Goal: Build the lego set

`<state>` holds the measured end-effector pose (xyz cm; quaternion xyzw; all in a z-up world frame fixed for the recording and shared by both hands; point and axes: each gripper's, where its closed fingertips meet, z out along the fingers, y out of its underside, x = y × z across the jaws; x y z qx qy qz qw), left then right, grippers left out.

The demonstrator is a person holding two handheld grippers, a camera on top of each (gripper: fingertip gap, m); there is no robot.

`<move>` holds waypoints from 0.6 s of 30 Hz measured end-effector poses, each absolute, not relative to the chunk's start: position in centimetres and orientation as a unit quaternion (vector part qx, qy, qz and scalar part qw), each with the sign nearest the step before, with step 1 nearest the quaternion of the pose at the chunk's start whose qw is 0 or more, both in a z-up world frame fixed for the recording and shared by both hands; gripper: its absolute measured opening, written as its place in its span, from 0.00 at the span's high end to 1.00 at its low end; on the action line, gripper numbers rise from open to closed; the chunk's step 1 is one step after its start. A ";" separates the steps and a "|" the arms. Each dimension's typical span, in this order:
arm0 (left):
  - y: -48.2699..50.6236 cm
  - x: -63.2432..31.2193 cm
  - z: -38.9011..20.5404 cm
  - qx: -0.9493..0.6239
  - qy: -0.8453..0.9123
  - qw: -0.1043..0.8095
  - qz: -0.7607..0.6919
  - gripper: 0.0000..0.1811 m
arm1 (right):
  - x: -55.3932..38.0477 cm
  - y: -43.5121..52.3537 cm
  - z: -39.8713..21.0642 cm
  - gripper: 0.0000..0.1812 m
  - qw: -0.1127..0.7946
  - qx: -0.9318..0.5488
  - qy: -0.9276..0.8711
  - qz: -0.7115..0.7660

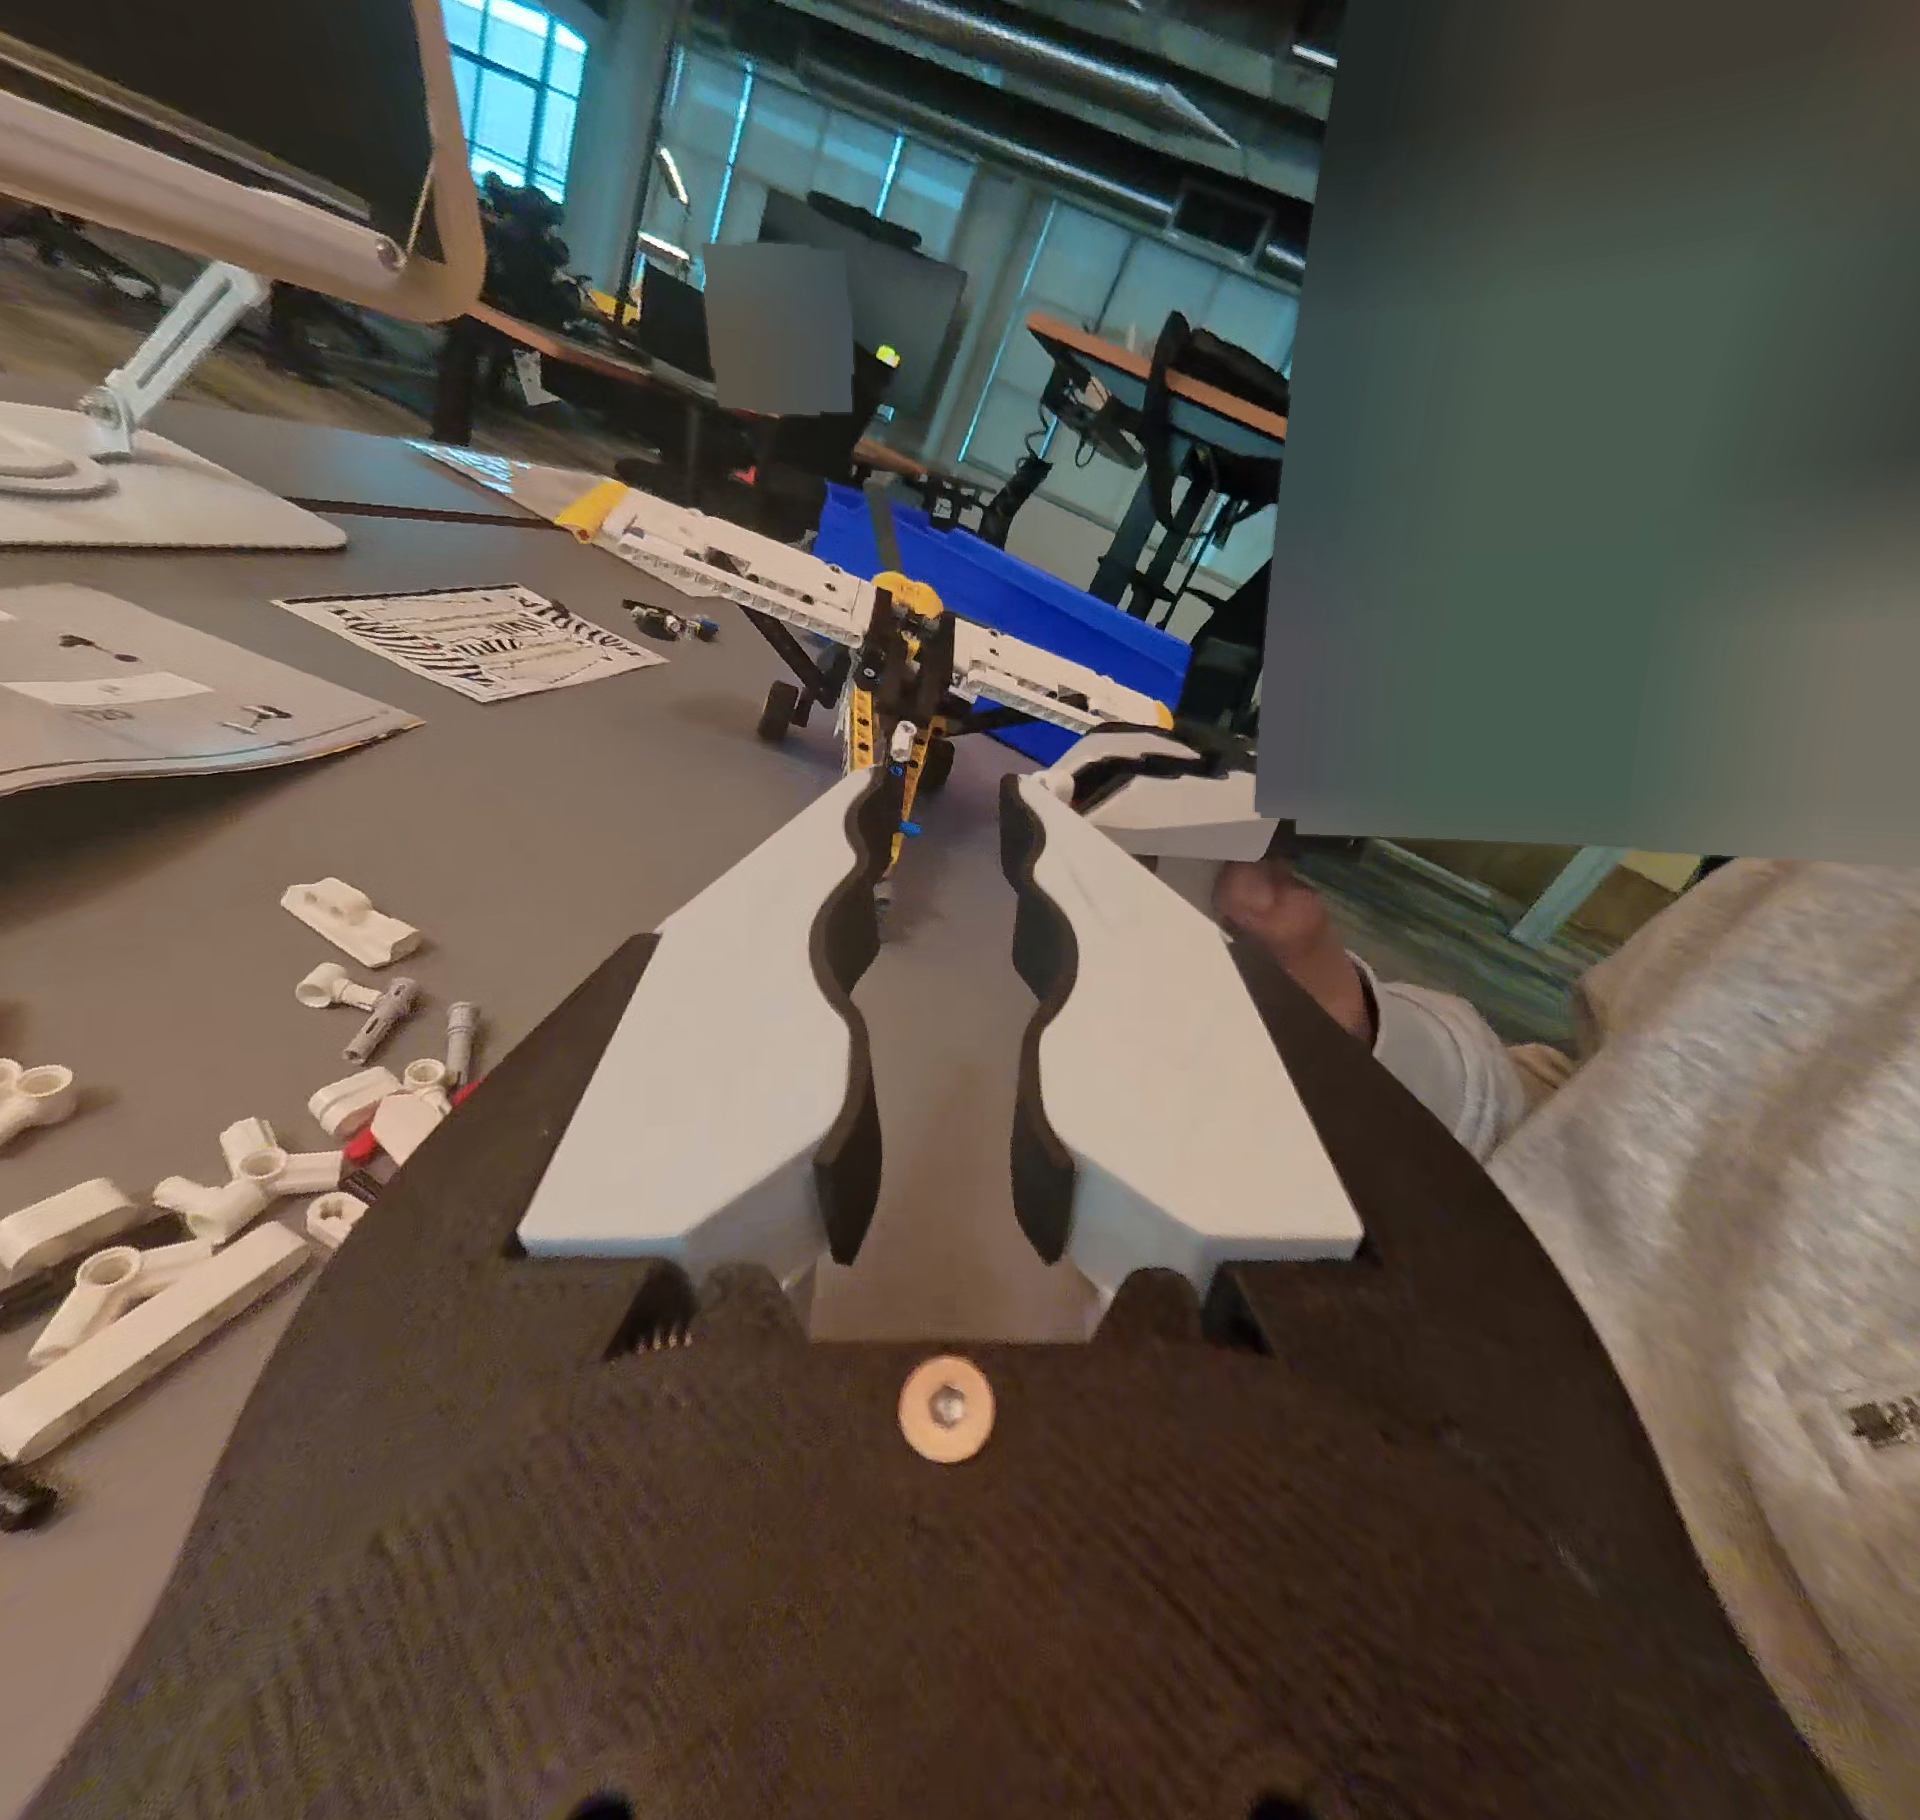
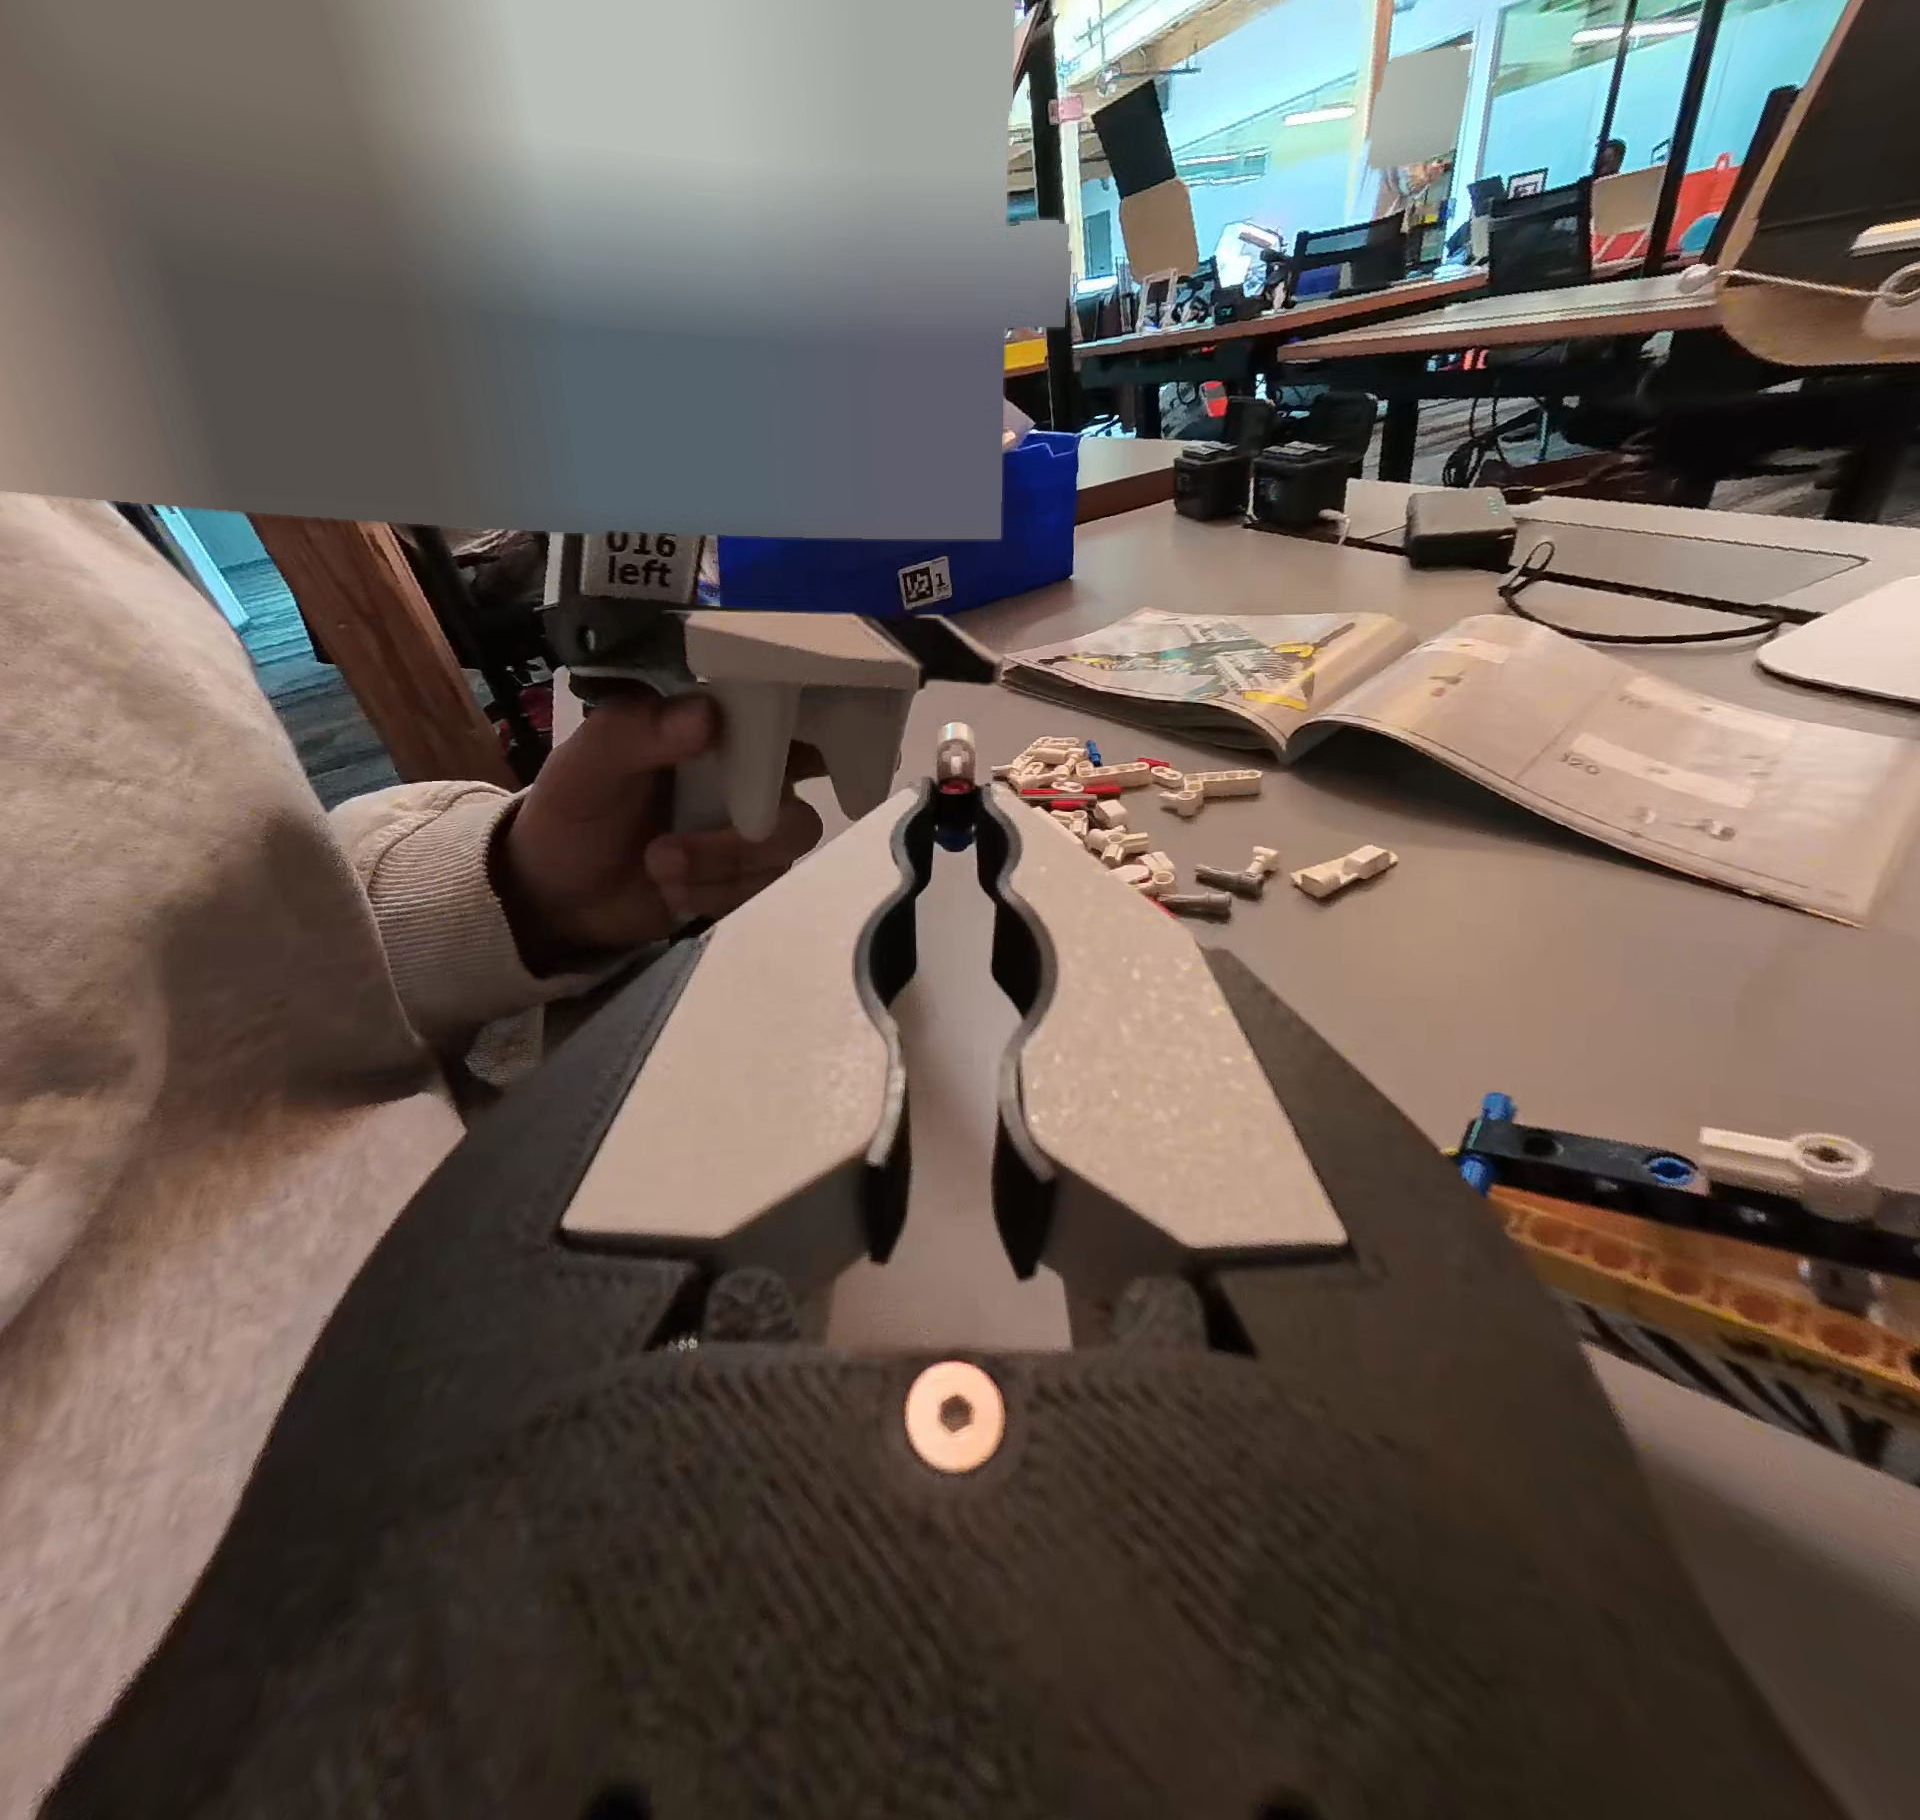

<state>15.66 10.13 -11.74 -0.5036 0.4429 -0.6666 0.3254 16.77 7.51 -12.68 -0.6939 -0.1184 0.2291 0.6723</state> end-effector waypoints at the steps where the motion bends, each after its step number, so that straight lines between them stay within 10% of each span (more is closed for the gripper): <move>1: 10.0 15.7 -11.8 -0.502 0.449 0.328 -0.662 0.89 | 16.8 7.6 -12.7 0.97 0.672 -0.695 -0.117 0.227; 18: 9.3 16.0 -12.2 -0.502 0.457 0.307 -0.667 0.89 | 16.8 8.1 -13.3 0.97 0.653 -0.712 -0.111 0.235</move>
